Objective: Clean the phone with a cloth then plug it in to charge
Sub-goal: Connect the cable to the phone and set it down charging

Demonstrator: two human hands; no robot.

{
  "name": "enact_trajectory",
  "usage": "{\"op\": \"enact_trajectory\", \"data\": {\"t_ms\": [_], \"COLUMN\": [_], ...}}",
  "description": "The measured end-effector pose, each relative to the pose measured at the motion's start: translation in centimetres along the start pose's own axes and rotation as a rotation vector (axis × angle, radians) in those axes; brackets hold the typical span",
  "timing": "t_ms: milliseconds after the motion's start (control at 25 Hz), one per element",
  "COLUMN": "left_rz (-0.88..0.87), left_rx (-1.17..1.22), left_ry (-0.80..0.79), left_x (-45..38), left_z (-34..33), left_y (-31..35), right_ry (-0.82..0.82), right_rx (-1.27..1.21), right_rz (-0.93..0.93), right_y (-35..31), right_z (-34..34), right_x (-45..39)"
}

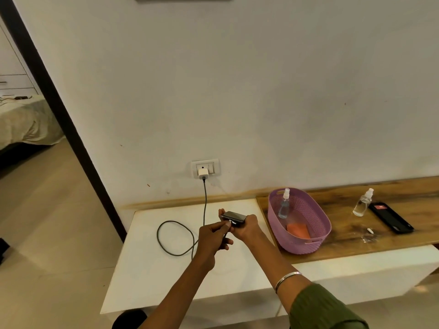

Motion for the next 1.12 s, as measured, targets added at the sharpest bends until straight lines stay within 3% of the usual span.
{"op": "enact_trajectory", "data": {"t_ms": [720, 1120], "left_rz": [0.064, 0.187], "left_rx": [-0.06, 0.064], "left_ry": [0.034, 0.054], "left_x": [-0.1, -1.0], "left_z": [-0.3, -0.5], "left_y": [-0.6, -0.9], "right_ry": [-0.047, -0.158], "right_rx": [0.062, 0.065], "right_rz": [0.081, 0.126], "right_y": [0.3, 0.5], "right_z": [1.3, 1.8], "right_x": [-0.7, -1.7]}}
Point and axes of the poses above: each hand's wrist, its own x-axis away from the middle knuckle, its own z-axis out of the back of the hand, y = z × x, the point moved 1 cm from there along -x, towards the middle knuckle, and after that the axes turned 5 degrees about -x, right-handed, at the moved point
